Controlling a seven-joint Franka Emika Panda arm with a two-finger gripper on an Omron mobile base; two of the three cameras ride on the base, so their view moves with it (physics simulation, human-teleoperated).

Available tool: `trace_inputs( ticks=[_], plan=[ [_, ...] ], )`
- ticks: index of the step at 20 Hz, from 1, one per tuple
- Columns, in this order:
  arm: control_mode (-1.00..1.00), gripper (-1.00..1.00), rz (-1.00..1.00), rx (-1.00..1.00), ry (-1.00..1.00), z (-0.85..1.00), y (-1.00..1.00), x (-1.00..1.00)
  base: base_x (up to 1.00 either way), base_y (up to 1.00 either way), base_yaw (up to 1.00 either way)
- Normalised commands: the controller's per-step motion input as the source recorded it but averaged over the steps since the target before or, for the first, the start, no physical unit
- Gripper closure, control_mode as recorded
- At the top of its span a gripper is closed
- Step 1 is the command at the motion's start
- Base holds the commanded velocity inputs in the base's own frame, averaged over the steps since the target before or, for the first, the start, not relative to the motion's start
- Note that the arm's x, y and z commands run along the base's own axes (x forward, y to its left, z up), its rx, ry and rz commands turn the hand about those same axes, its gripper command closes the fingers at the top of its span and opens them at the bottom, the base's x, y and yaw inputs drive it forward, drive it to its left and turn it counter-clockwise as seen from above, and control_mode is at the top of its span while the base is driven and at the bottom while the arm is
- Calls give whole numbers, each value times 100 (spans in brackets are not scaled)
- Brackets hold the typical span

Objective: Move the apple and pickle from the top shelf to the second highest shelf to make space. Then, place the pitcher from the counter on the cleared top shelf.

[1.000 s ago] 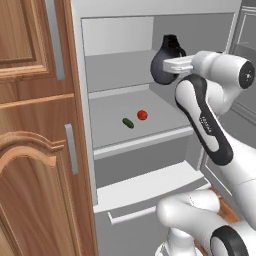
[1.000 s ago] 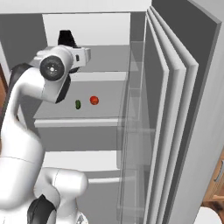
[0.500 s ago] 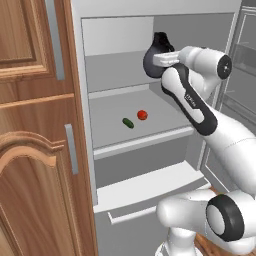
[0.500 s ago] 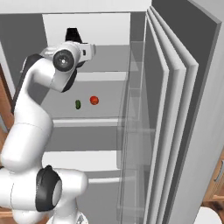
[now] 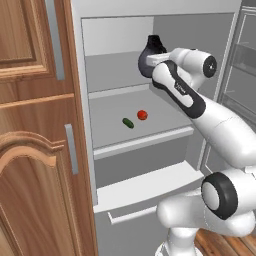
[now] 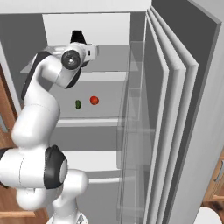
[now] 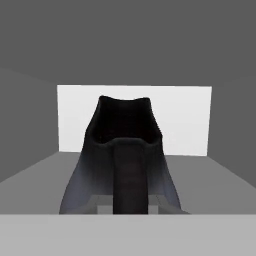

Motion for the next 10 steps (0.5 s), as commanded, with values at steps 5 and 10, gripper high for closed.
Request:
trace_inputs(
  ticks=[5,10],
  plan=[
    [-100,100,0,-1,0,-28,3,46,0,0,0],
    [-100,100,0,-1,0,-13,13,51,0,0,0]
  ],
)
